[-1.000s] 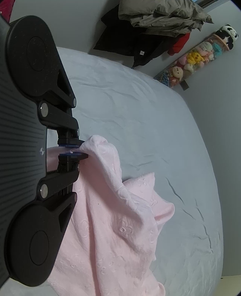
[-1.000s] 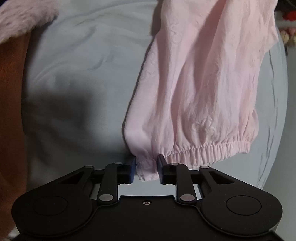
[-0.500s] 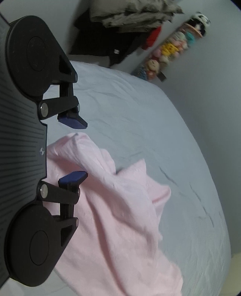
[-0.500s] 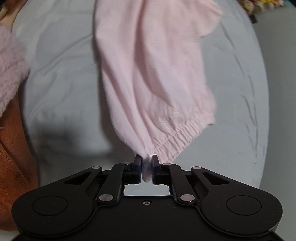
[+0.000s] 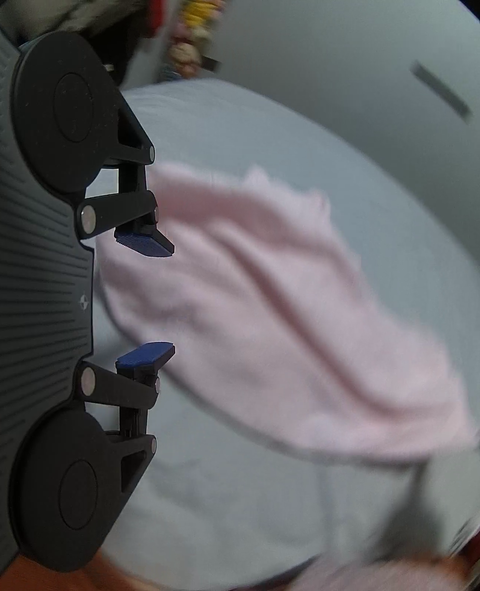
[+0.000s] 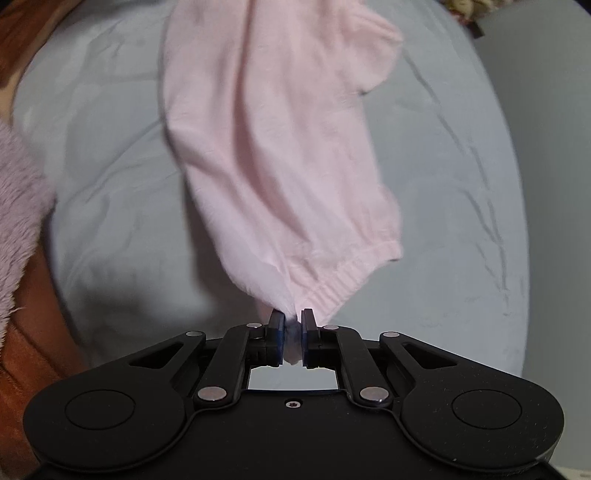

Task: Fold clothes

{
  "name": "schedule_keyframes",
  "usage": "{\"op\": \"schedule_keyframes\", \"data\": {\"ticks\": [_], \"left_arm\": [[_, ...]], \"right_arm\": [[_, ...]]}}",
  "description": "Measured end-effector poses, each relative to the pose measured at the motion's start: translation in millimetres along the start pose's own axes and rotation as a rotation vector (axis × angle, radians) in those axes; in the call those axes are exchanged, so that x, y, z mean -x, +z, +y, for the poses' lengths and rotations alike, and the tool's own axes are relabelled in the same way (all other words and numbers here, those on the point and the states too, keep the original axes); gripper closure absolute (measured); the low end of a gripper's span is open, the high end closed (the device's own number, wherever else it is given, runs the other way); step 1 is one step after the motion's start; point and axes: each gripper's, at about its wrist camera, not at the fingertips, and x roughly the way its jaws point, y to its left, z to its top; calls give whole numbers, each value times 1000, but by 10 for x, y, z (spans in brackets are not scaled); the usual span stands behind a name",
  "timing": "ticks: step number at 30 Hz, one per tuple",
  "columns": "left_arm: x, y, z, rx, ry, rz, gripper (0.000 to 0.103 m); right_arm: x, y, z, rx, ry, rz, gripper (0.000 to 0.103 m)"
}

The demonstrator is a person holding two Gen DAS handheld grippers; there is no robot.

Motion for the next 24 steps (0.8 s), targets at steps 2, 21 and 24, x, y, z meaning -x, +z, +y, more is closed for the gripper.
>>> {"op": "schedule_keyframes", "data": {"ticks": [2,21,24], "left_arm": [[-65,4,-120,-33,-17,-8,54],[-591,672,-614,71,210,-128,54],[-631,654,-557,123,260,-78,54]], "right_arm": [[76,-1,-136,-51,-13,-10,97],[1130,157,-727,-208,-192,-96,98],[1250,95,-805,-247,-238,-108,98]]}}
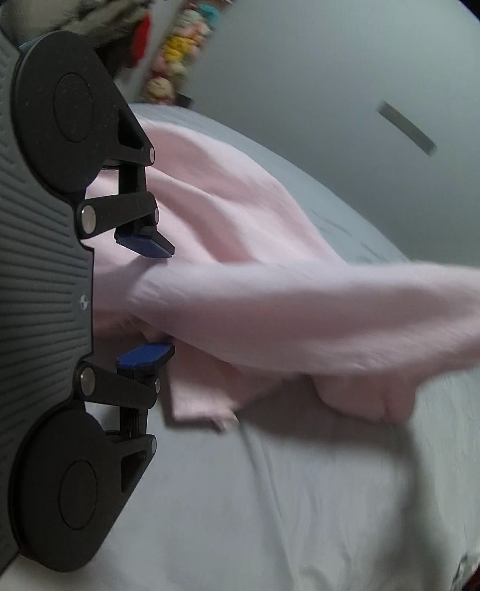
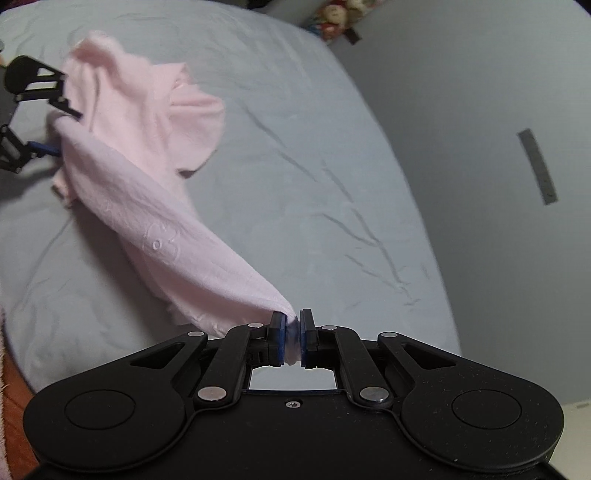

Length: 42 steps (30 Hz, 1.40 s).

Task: Fold clothes

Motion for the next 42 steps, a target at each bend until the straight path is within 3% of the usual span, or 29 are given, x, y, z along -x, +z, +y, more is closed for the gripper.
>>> {"op": "schedule_keyframes", "data": {"ticks": [5,11,19,23,29,35,39,42], "left_arm": [[-70,-32,166,128,44,81,55],[112,-66,487,276,62,64,60],[434,-40,982,399,7,-9,95],[563,-22,1197,436,5,-46,99],[934,18,1668,490,106,-93,100],[1443,119,2263,489,301,-118,103],[1622,73,2676,558,302,-118,103],[1723,37,2627,532,277,-106,103]], "right_arm": [[221,-11,-153,-42,-84,-10,98],[377,-54,-279,-64,-193,74,98],[474,-188,-335,-97,-285,170,99],[515,-226,-313,-106,-303,187,99],[665,-305,-276,-127,-339,186,99],[902,-150,-300,-161,-387,139,99],[1139,-49,-346,-213,-377,80,99],[1171,-11,-258,-201,-355,83,99]]}}
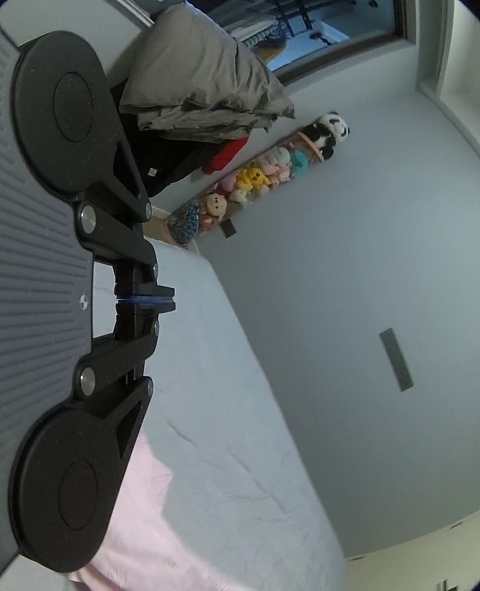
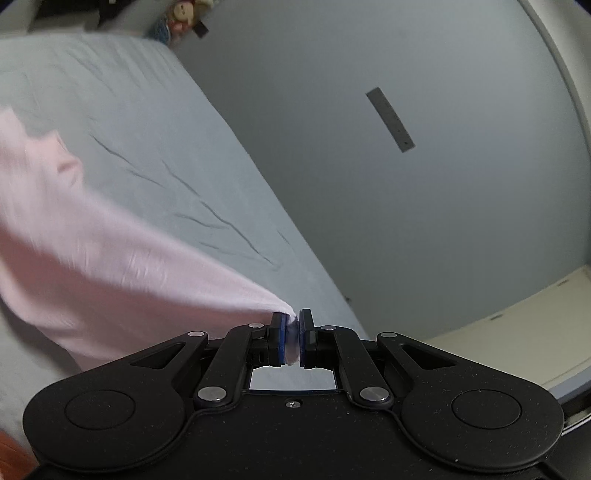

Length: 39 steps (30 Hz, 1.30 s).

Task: Fold clothes

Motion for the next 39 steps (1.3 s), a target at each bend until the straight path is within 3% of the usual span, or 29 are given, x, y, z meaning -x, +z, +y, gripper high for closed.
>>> {"op": "schedule_keyframes", "data": {"ticks": [7,10,13,18,24,30,33,35,39], "left_arm": [[96,-485,-646,-195,-209,33,99],[7,-735,-899,-293,-284,48,85],[-84,-1016,-1153,-381,-338,89,74],[-268,-1426,-1535,-460,-374,176,73],[-692,-1583,-1712,-489,-322,197,69],[-1032,-1502,-1723,-453,-209,195,71],[-1141,-1397,-1622,-363,-214,215,98],[-1147,-1331,-1539,-308,-220,217,102],[-1038,-1184,-1297,-261,-156,176,103]], "right_arm": [[-109,-119,264,60,-33,57,99],[-128,-153,308,61,-28,68,99],[-155,-172,330,57,-24,79,99],[-287,-216,358,48,-19,97,98],[-447,-319,396,56,-2,134,99],[-637,-371,429,56,22,161,98],[-732,-429,442,55,35,176,98],[-783,-472,474,58,45,187,98],[-855,-549,553,63,58,208,98]]}}
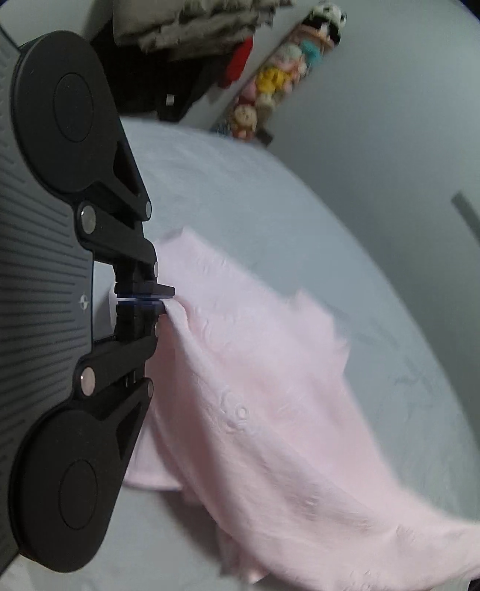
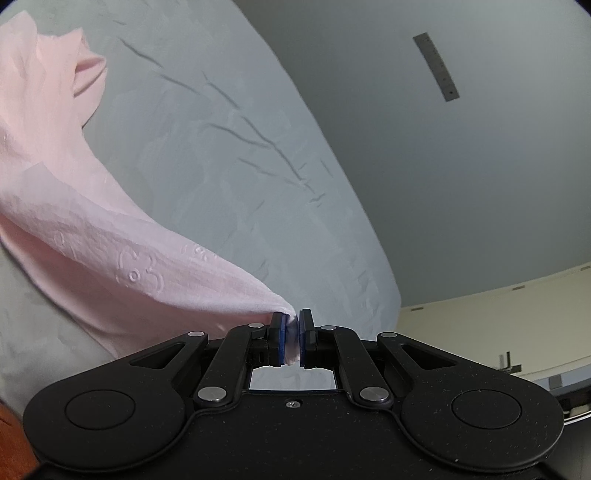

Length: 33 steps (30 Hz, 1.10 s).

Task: Fold clothes

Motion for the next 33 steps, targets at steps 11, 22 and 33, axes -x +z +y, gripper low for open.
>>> {"op": "schedule_keyframes", "data": {"ticks": [11,22,33], "left_arm": [[901,122,1007,57,148,-85,103],[1489,216,1701,-7,346,-115,103],[756,125,1350,-45,162,47,101]], "right_arm": [[-4,-78,120,-30,20,-7,98],[409,57,207,-46,95,-146,98],[241,137,239,-44,92,-97,98]]}}
